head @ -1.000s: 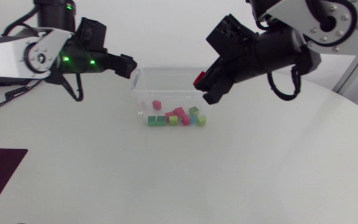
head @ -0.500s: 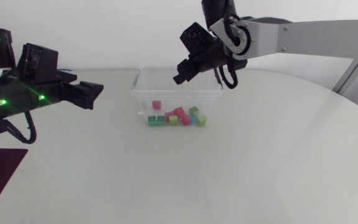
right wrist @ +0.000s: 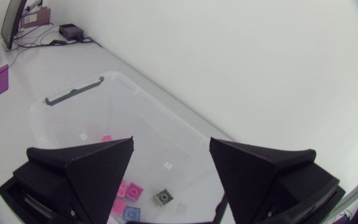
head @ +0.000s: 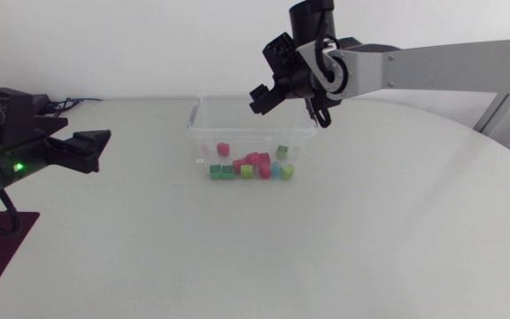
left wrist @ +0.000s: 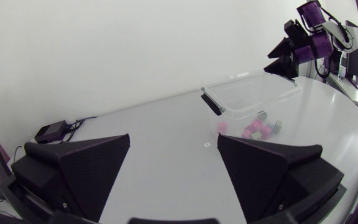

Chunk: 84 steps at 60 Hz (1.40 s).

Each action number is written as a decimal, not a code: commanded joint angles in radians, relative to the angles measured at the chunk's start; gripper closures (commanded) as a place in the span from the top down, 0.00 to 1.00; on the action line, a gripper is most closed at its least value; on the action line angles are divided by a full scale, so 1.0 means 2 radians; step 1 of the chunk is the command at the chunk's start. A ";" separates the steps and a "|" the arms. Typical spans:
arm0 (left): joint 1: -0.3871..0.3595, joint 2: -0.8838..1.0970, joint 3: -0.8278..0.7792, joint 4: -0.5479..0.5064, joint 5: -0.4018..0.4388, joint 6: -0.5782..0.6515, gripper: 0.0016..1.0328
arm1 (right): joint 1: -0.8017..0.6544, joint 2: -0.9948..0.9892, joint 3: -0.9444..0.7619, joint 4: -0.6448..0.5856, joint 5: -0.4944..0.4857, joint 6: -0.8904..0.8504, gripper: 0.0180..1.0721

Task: Pick up the duplo bricks and place them in the container

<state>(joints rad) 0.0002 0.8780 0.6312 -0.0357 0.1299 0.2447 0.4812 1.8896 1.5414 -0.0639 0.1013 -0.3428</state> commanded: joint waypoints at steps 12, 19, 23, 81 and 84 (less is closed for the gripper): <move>0.039 -0.075 -0.052 0.024 0.000 0.013 0.95 | -0.012 -0.136 -0.129 0.069 0.054 0.006 0.93; 0.048 -0.104 -0.067 0.025 0.000 0.011 0.95 | -0.019 -0.196 -0.188 0.086 0.071 0.005 0.93; 0.049 -0.123 -0.079 0.026 0.000 0.010 0.95 | -0.021 -0.230 -0.222 0.094 0.080 0.005 0.93; 0.044 -0.342 -0.205 0.050 -0.008 -0.020 0.95 | -0.169 -0.706 -0.550 0.042 0.091 -0.007 0.93; 0.041 -0.347 -0.210 0.048 -0.011 -0.025 0.95 | -0.173 -0.719 -0.562 0.041 0.084 0.003 0.93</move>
<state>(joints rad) 0.0937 0.2016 0.2462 0.0608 0.1188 0.2275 0.1505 0.4923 0.4652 0.0284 0.2775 -0.3435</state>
